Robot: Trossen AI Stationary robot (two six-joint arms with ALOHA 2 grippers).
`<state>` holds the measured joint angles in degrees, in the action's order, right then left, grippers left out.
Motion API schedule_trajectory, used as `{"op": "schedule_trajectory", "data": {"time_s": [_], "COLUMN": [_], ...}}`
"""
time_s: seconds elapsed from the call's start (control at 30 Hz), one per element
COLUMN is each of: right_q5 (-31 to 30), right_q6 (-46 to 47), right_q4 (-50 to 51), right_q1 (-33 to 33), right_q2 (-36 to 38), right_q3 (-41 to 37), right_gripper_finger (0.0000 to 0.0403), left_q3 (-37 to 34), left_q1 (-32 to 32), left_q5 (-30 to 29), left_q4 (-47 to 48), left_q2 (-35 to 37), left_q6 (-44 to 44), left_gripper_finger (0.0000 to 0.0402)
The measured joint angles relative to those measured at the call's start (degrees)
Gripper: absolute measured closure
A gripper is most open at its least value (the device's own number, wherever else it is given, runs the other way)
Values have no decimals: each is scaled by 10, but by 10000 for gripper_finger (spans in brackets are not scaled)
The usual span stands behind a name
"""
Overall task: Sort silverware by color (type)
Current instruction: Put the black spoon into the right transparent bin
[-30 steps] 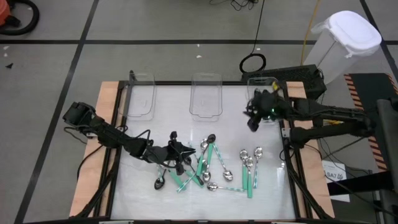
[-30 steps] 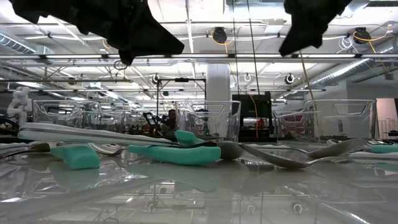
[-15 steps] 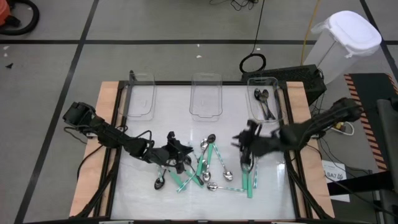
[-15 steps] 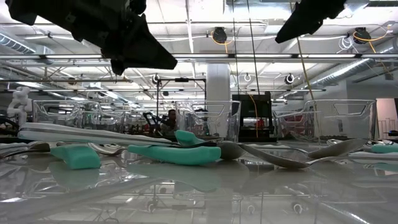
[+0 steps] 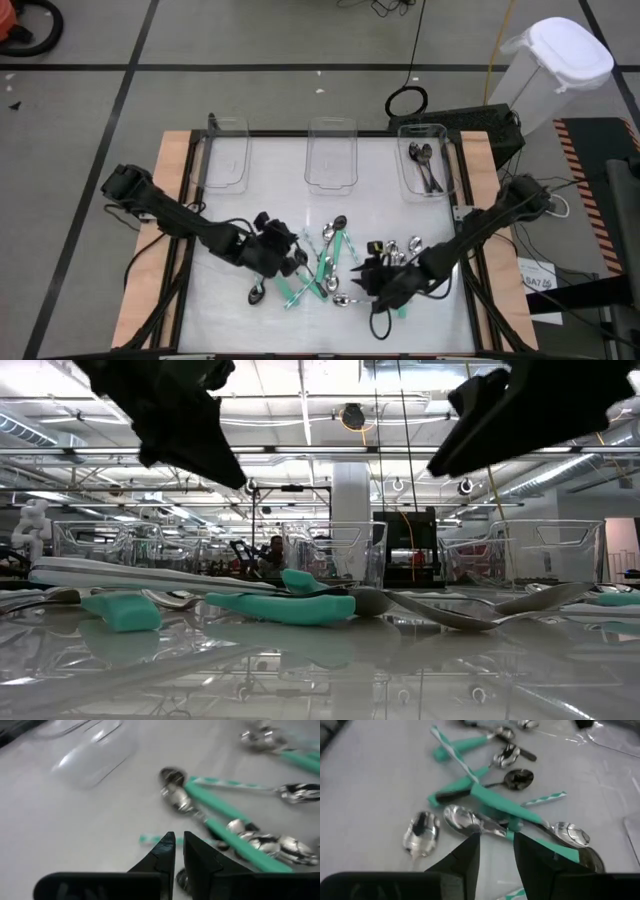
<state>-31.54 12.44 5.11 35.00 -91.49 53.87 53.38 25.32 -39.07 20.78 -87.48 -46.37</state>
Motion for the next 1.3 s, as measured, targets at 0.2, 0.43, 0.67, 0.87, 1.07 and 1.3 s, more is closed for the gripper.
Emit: {"op": "schedule_trajectory", "data": {"time_s": [0.2, 0.43, 0.67, 0.87, 1.07, 1.3], "right_q5": [1, 2, 2, 3, 3, 3], "right_q6": [-12, -12, 6, 19, 17, 5], "right_q4": [-6, -7, -6, -10, -43, -70], "right_q1": [-1, -1, 0, 0, 0, 0], "right_q2": [-22, -22, -22, -22, -22, -22], "right_q3": [0, 0, 0, 0, 0, 0], "right_gripper_finger": [287, 287, 287, 287, 287, 287], "left_q3": [69, 61, 60, 60, 61, 61], "left_q1": [22, 54, 111, 147, 173, 174], "left_q5": [10, 24, 103, 122, 122, 136], "left_q4": [186, 228, 223, 221, 220, 220], "left_q2": [-4, -16, -47, -54, -58, -106], "left_q6": [-159, -242, -341, -426, -478, -487], "left_gripper_finger": [364, 364, 364, 364, 364, 364]}}
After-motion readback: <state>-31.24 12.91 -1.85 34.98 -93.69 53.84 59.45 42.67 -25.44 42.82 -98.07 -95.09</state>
